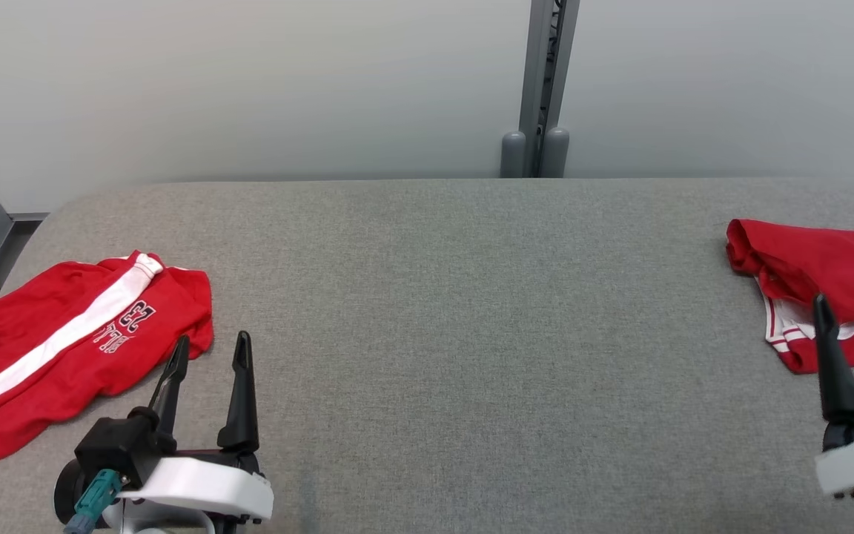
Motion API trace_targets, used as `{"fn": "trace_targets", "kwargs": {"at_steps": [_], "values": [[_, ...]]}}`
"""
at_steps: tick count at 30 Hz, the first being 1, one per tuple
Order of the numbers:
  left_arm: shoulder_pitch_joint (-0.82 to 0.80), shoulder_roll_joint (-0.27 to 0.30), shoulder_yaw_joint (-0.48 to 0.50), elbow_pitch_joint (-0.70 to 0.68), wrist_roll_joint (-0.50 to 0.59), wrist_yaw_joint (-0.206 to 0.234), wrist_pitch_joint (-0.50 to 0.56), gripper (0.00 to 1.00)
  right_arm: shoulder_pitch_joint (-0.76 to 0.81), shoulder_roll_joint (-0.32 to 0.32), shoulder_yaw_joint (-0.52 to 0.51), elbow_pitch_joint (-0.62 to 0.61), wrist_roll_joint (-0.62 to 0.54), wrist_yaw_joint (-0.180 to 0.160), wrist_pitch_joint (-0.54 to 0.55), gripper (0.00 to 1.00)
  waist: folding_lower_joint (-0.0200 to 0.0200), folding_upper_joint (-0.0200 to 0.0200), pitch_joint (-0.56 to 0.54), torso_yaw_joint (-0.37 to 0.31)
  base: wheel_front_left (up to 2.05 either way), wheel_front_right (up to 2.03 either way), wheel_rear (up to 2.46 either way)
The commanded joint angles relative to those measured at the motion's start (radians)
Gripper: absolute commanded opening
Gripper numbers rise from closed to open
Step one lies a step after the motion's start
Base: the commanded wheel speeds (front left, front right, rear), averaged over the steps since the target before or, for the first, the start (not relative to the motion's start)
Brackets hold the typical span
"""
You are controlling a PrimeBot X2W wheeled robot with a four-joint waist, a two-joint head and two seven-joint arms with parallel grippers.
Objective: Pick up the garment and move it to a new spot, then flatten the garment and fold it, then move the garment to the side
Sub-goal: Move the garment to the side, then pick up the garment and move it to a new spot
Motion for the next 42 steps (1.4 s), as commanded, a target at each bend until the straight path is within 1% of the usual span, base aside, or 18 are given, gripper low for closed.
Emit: {"fn": "trace_targets", "kwargs": {"at_steps": [1, 6, 14, 22, 42], "values": [[0.017, 0.007, 0.005, 0.010, -0.005, 0.003, -0.008, 1.00, 0.052, 0.016, 0.000, -0.037, -0.009, 0.000, -0.017, 1.00, 0.0000, 0.0000, -0.014, 0.012, 0.00, 0.00, 0.00], [0.042, 0.007, 0.007, 0.034, 0.001, -0.009, -0.017, 1.00, 0.161, 0.058, -0.001, -0.076, -0.019, 0.000, -0.042, 1.00, 0.0000, 0.0000, -0.026, 0.022, 0.00, 0.00, 0.00], [0.058, -0.011, 0.007, 0.058, 0.014, -0.022, -0.024, 1.00, 0.227, 0.074, 0.019, -0.065, -0.020, 0.000, -0.104, 1.00, 0.0000, 0.0000, -0.035, 0.035, 0.00, 0.00, 0.00], [0.058, -0.019, 0.004, 0.063, 0.029, -0.031, -0.026, 1.00, 0.227, 0.069, 0.026, -0.066, -0.025, 0.000, -0.118, 1.00, 0.0000, 0.0000, -0.032, 0.039, 0.00, 0.00, 0.00], [0.039, -0.032, 0.020, 0.062, 0.055, -0.046, -0.026, 1.00, 0.209, 0.070, 0.042, -0.073, -0.040, 0.000, -0.096, 1.00, 0.0000, 0.0000, -0.023, 0.029, 0.00, 0.00, 0.00]]}}
